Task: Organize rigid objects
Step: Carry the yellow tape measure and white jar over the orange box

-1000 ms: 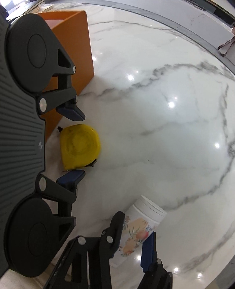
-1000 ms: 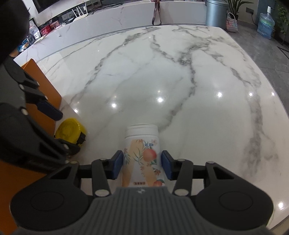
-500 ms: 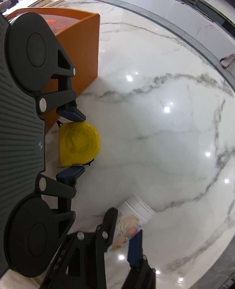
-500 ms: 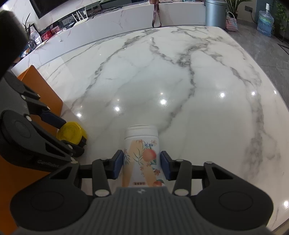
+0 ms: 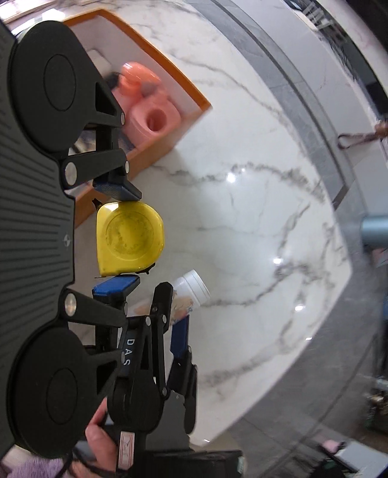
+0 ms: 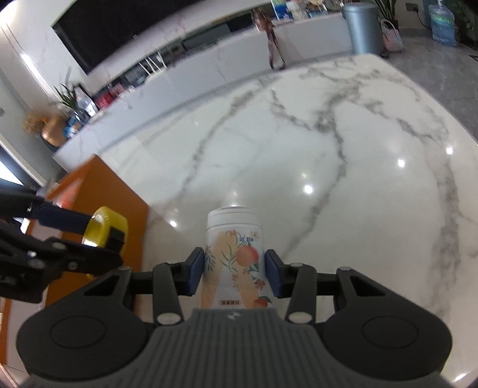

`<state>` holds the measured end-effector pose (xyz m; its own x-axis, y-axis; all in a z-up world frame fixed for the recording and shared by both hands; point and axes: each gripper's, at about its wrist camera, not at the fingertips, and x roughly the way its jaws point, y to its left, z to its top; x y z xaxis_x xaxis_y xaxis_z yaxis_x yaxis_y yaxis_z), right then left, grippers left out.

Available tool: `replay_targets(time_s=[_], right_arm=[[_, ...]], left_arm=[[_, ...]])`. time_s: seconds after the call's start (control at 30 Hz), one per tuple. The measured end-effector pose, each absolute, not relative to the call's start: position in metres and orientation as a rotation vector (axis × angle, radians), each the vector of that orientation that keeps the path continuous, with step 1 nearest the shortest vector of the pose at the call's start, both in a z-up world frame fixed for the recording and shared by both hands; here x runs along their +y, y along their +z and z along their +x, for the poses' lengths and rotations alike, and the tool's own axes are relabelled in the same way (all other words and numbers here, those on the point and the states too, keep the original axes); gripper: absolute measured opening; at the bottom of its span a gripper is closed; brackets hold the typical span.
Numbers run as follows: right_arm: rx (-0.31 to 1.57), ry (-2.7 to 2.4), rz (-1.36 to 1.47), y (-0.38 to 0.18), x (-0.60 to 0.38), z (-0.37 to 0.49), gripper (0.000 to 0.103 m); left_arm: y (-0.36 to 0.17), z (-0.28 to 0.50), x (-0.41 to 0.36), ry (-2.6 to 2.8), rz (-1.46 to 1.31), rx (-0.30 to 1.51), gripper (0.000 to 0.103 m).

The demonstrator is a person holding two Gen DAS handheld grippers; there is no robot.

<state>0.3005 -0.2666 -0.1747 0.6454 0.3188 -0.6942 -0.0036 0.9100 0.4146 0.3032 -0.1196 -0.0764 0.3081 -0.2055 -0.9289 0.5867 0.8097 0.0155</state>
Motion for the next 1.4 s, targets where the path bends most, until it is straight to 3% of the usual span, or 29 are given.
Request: replay_targets(time_s=[0.3, 0.57, 0.93, 1.4], right_arm=[[0.766, 0.297, 0.461, -0.108, -0.250, 0.257, 0.045], [0.812, 0.501, 0.472, -0.058, -0.181, 0.238, 0.046], [1.107, 0.466, 0.316, -0.124, -0.060, 0.259, 0.046], [1.204, 0.389, 0.181, -0.170, -0.008, 0.295, 0.047]], left_arm=[[-0.024, 0.250, -0.038, -0.465, 0.110, 1.042, 0.060], [-0.024, 0.223, 0.040, -0.295, 0.034, 1.028, 0.060], [-0.054, 0.223, 0.113, -0.203, -0.169, 0.983, 0.060], [-0.076, 0.236, 0.135, -0.260, -0.195, 0.980, 0.060]])
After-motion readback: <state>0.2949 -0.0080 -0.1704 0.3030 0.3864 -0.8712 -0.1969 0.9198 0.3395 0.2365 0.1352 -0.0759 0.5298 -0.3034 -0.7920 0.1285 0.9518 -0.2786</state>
